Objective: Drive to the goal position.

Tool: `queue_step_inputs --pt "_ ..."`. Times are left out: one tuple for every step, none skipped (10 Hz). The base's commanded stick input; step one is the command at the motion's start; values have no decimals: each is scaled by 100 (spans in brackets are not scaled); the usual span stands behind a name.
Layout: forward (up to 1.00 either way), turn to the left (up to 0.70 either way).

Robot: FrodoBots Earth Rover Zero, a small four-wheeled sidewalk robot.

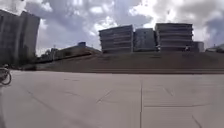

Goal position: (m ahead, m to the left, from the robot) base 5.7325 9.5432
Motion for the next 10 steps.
queue_step_inputs --pt "100 29" --pt "100 9" --pt "100 17" --pt "100 33" --pt "100 5" --pt "100 11" --pt "100 36" --pt "100 0" --pt "100 14" --pt "100 33"
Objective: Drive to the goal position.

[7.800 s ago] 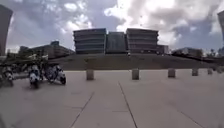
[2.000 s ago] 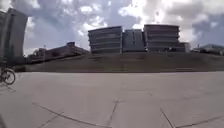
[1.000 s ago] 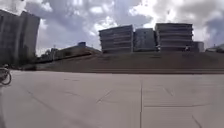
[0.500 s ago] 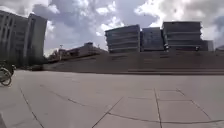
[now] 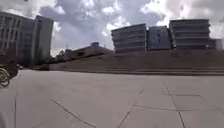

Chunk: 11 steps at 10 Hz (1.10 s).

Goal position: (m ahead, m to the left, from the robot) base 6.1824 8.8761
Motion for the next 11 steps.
queue_step_inputs --pt "100 1" --pt "100 23" --pt "100 17" --pt "100 5" --pt "100 29" --pt "100 5" --pt "100 1" --pt "100 19" --pt "100 26" --pt "100 4" --pt "100 16"
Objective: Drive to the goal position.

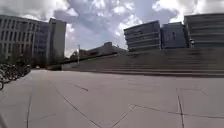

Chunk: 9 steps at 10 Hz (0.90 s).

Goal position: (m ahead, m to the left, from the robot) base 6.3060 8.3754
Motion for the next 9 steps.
queue_step_inputs --pt "100 8" --pt "100 8" --pt "100 24" --pt "100 6" --pt "100 34" --pt "100 9" --pt "100 29" --pt "100 34" --pt "100 16"
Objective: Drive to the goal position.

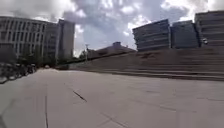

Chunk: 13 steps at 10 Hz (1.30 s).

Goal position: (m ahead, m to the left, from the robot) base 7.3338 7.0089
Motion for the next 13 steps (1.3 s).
queue_step_inputs --pt "100 33" --pt "100 23" --pt "100 21" --pt "100 37" --pt "100 34" --pt "100 40" --pt "100 35" --pt "100 15" --pt "100 0" --pt "100 0" --pt "100 0" --pt "100 0" --pt "100 0"
